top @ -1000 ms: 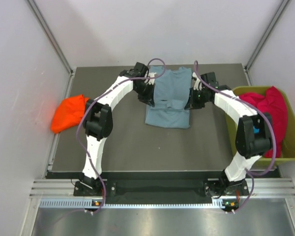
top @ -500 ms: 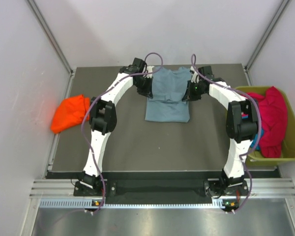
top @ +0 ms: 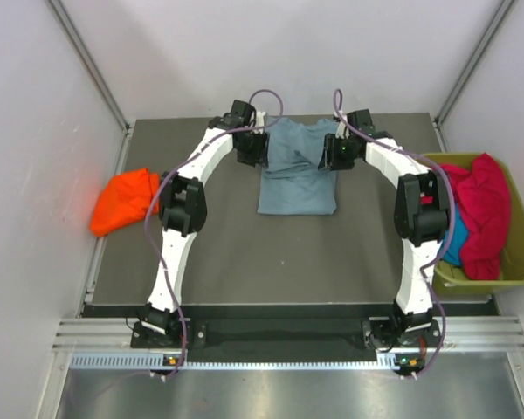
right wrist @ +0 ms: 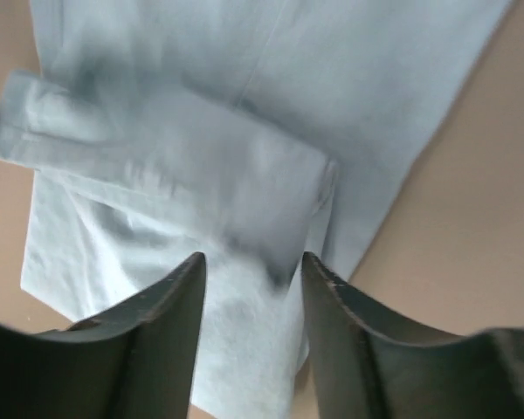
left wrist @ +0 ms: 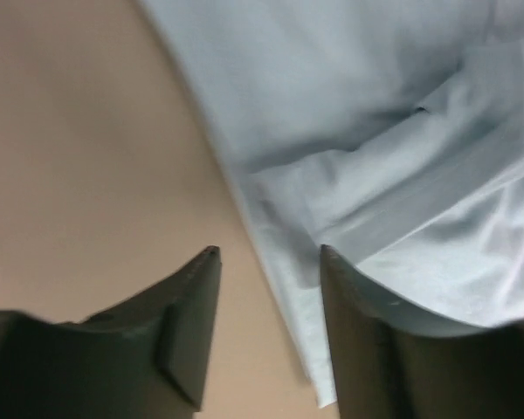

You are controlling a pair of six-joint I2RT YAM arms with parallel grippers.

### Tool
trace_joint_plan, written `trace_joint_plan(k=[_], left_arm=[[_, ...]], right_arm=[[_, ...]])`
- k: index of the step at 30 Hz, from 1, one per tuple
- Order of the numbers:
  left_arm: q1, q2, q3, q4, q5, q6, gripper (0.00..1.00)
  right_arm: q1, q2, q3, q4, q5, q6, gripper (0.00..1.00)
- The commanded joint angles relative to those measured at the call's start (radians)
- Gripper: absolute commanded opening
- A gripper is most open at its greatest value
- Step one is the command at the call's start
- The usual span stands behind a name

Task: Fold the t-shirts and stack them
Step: Fold the tshirt

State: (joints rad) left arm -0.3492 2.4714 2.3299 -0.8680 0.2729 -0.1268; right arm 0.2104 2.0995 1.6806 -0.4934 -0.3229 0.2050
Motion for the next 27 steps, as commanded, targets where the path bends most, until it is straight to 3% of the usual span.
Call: trace_joint_plan(k=[1,6,14,18,27], left_arm=[[0.035,-0.144,0.026,0.035,-0.103,0.009,0.57],[0.059,-0.311,-0.168,-0.015,0.009,-0.026,0.59],[0.062,-0.407,-0.542,-0.037,0.247,-0.138,0.65],[0.062,-0.399,-0.621,0.003,0.304,-0.188,0.67],[0.069,-0.325,-0.619,0.04,0.356,-0.229,0.72]], right_arm=[[-0.006,-0.145,0.041,0.032,0.073,-0.036,0.5],[-0.016,-0.307,-0.08,0.01,0.039,-0.023,0.52],[-0.022,-0.42,-0.347,-0.056,-0.053,-0.001,0.52],[-0.031,-0.446,-0.51,-0.027,-0.103,0.054,0.52],[-0.107,-0.381,-0.591,0.058,-0.188,0.129,0.5]])
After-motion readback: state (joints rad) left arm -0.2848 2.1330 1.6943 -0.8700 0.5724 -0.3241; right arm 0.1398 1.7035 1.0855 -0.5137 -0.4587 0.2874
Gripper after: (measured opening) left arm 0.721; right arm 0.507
